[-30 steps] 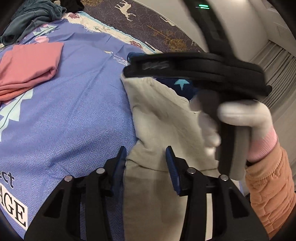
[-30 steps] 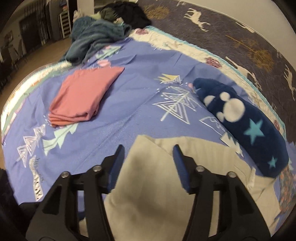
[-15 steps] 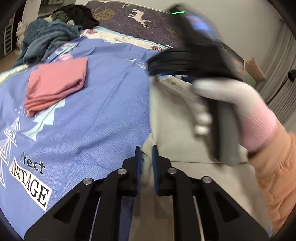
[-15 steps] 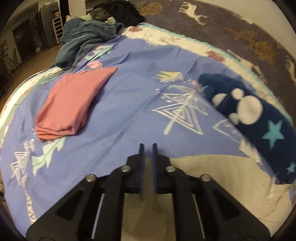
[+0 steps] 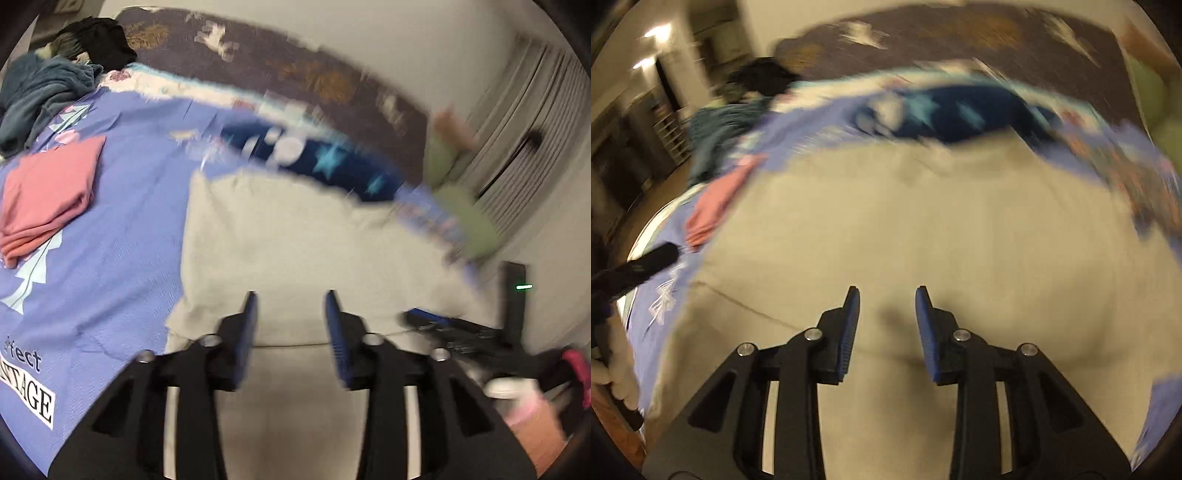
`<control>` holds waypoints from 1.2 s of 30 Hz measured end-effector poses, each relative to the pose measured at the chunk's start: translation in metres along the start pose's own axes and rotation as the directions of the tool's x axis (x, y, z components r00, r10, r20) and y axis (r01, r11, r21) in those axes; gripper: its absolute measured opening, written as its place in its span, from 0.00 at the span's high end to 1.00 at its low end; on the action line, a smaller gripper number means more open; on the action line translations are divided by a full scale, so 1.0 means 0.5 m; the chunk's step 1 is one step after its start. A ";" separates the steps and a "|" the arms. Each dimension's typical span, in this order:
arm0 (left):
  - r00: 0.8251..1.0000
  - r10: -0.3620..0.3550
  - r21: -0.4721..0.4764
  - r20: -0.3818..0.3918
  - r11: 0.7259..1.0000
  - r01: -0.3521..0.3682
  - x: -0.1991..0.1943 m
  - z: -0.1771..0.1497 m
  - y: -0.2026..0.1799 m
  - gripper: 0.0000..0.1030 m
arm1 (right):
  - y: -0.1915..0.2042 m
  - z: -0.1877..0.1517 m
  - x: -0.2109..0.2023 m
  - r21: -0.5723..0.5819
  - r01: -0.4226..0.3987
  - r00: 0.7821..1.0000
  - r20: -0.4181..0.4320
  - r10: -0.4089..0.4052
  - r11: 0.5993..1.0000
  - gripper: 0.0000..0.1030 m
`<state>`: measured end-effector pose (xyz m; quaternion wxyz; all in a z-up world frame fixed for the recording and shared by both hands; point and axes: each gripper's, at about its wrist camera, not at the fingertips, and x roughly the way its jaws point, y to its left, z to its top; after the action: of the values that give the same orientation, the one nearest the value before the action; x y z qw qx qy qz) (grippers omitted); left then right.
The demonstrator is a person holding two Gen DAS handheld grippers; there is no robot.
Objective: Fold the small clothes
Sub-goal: 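Grasp the other beige sleeve with the right tool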
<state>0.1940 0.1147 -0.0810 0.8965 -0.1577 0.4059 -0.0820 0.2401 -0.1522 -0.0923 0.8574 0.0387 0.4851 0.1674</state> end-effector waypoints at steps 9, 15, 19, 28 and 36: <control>0.992 0.121 0.118 -0.029 0.986 -0.117 0.061 -0.018 -0.036 0.43 | -0.103 -0.074 -0.104 0.091 -0.129 0.988 0.100 0.120 0.988 0.68; 0.977 0.212 0.230 -0.029 0.952 -0.200 0.079 -0.018 -0.074 0.29 | -0.359 -0.130 -0.241 0.386 -0.121 0.966 0.258 0.018 0.915 0.58; 0.992 0.123 0.111 -0.007 0.986 -0.121 0.067 0.004 -0.086 0.29 | -0.614 -0.239 -0.347 0.685 -0.101 0.939 0.305 -0.158 0.722 0.51; 0.996 0.084 0.093 -0.030 0.992 -0.081 0.144 0.036 -0.144 0.29 | -0.922 -0.507 -0.416 0.927 -0.355 0.861 0.373 -0.346 0.117 0.51; 0.983 0.184 0.198 -0.022 0.964 -0.176 0.171 0.016 -0.179 0.23 | -0.972 -0.415 -0.380 0.943 -0.277 0.860 0.328 -0.390 0.183 0.56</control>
<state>0.2547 0.0092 -0.1048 0.9029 -0.0299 0.4266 -0.0431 0.0961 -0.6913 -0.1569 0.7288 0.5999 0.2350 -0.2320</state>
